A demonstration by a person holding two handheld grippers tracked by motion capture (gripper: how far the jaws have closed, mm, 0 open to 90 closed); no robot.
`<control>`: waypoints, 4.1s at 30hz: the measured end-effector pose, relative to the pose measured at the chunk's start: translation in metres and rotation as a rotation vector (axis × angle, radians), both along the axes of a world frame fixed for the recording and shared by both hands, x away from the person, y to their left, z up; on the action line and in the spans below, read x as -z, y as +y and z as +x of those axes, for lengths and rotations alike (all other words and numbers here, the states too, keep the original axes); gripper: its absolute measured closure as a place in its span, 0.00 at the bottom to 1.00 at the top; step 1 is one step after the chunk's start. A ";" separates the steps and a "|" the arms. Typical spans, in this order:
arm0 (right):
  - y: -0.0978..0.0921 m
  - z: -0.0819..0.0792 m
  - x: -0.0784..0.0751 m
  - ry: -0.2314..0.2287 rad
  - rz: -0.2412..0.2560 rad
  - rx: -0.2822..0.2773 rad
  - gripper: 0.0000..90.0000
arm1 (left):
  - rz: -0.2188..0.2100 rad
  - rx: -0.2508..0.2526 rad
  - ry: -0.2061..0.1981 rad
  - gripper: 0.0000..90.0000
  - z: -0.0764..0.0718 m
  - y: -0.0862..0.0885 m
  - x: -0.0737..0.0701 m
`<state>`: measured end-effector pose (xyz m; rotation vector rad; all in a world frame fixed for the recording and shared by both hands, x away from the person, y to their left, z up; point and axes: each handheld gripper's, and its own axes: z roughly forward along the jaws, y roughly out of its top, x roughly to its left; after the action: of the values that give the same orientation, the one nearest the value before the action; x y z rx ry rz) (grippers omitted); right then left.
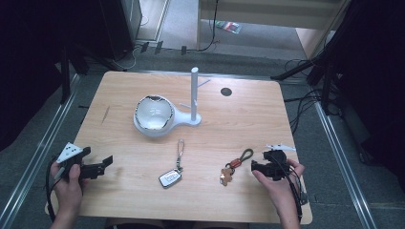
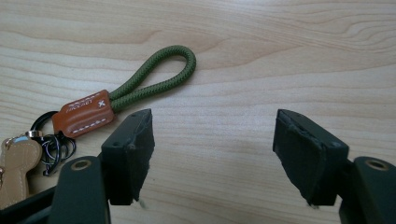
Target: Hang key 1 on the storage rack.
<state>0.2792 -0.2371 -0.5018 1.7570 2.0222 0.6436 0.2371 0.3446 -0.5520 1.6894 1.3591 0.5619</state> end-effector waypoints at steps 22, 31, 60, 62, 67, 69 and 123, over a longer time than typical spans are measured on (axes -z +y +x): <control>0.006 0.048 -0.011 0.333 0.031 0.020 0.52 | 0.005 0.002 0.010 0.00 0.001 0.000 0.000; 0.012 0.068 -0.013 0.415 0.066 0.062 0.58 | 0.002 0.001 0.011 0.00 0.001 0.000 0.000; 0.019 0.102 -0.002 0.523 0.101 0.150 0.82 | 0.001 0.003 0.019 0.00 0.002 0.000 0.000; 0.021 0.103 -0.001 0.520 0.098 0.158 0.83 | -0.001 0.002 0.018 0.00 0.002 0.000 0.000; 0.024 0.104 0.002 0.524 0.093 0.159 0.87 | 0.001 0.002 0.019 0.00 0.002 -0.001 0.000; 0.026 0.104 0.002 0.512 0.080 0.151 0.89 | 0.001 0.002 0.019 0.00 0.002 0.000 0.000; 0.042 0.066 -0.076 -0.209 0.101 -0.147 0.96 | 0.004 0.009 0.030 0.00 0.003 0.000 0.000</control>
<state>0.3450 -0.1948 -0.4257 1.5314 2.0164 0.9488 0.2402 0.3443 -0.5524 1.7126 1.3721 0.5370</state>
